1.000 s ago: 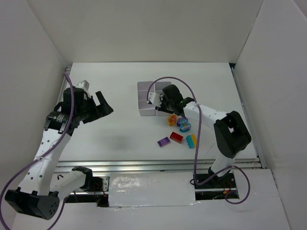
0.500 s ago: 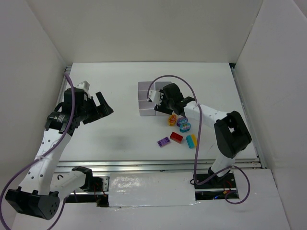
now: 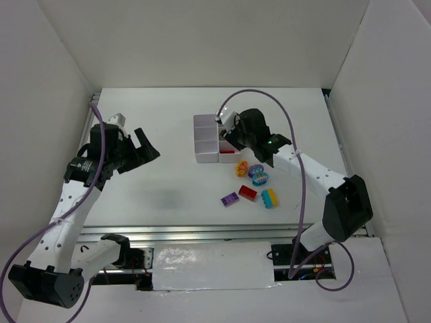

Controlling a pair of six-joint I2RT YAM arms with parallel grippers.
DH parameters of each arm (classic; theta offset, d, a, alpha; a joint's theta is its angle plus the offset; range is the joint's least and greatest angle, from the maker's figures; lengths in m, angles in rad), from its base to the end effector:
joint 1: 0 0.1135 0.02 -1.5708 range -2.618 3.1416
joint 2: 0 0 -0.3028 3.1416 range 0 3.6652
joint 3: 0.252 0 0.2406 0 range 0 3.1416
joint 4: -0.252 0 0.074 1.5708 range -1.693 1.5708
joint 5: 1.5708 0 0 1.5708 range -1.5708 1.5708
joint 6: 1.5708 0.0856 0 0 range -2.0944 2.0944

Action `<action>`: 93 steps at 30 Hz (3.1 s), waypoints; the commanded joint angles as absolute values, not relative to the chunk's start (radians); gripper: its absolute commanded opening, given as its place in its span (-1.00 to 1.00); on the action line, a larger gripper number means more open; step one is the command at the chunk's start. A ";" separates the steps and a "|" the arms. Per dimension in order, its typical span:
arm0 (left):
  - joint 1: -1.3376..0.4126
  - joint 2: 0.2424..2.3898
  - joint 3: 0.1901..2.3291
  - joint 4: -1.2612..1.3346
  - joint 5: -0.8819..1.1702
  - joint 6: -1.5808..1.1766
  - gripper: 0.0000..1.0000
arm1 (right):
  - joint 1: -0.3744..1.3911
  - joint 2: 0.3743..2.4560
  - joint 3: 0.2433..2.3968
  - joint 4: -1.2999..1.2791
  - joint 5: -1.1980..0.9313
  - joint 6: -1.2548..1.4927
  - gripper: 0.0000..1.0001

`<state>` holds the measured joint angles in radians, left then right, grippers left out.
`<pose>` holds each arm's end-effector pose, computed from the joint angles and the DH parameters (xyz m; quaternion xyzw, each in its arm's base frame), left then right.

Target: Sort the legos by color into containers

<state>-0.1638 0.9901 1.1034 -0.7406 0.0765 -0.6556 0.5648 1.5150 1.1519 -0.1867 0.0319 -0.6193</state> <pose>0.2038 -0.0403 0.3591 -0.1998 0.8676 -0.2121 0.4030 0.3210 0.2002 0.3058 -0.4804 0.7283 -0.0272 0.4880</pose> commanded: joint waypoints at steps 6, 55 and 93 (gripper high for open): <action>-0.156 1.012 1.132 -0.703 0.104 -0.646 0.99 | 0.560 1.419 1.292 -0.540 -0.012 -0.014 0.52; -0.158 1.109 1.187 -0.715 0.196 -0.569 0.99 | 0.637 1.667 1.054 -0.704 0.018 0.058 0.32; -0.344 1.052 1.180 0.041 1.025 -0.778 0.67 | 0.621 1.198 1.140 0.235 -0.942 0.818 -1.00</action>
